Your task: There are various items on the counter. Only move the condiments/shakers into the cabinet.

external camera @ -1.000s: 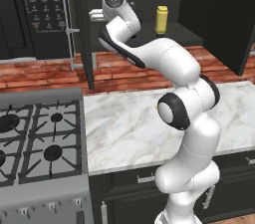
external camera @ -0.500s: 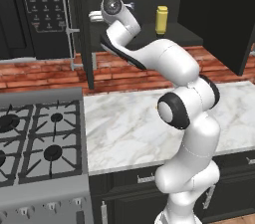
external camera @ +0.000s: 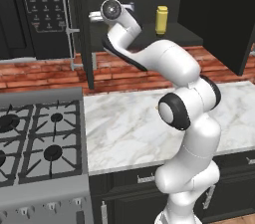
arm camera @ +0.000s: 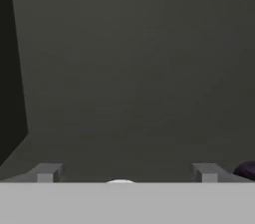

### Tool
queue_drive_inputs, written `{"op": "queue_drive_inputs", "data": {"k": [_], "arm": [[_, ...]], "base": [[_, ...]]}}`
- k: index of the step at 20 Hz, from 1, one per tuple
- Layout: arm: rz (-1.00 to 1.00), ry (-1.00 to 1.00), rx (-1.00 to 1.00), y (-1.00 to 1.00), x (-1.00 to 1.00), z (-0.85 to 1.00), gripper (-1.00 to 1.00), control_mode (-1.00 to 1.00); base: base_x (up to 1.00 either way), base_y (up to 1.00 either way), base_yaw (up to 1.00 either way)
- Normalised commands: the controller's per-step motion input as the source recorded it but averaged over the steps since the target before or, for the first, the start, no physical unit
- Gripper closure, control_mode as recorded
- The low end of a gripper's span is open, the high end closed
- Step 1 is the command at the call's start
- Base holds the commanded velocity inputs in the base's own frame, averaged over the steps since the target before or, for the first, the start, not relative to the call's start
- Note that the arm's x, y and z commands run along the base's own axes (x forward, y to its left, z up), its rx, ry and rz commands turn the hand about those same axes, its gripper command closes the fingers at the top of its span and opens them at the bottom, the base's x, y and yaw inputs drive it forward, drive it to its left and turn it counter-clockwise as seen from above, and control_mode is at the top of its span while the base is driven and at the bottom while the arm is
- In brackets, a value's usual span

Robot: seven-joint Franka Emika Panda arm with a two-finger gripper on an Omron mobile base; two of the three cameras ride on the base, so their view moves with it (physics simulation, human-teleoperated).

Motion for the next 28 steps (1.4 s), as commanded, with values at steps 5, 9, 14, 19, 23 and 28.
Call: {"op": "queue_drive_inputs", "data": {"k": [5, 9, 14, 19, 23, 28], "arm": [[0.0, -0.1, -0.03, 0.0, 0.04, -0.13, -1.0, -1.0], [0.0, -0.13, -0.06, 0.0, 0.11, -0.19, -1.0, -1.0], [0.0, -0.14, -0.06, 0.0, 0.21, -0.23, -1.0, -1.0], [0.0, -0.05, -0.02, 0.0, 0.06, -0.07, -1.0, -1.0], [0.0, -0.09, 0.0, 0.0, -0.26, 0.01, -1.0, -1.0], [-0.01, -0.26, 0.0, 0.0, -0.92, 0.07, -1.0, -1.0]], "base": [[0.0, 0.0, 0.0], [0.0, 0.0, 0.0], [0.0, 0.0, 0.0], [0.0, 0.0, 0.0], [0.0, 0.0, 0.0], [0.0, 0.0, 0.0]]}}
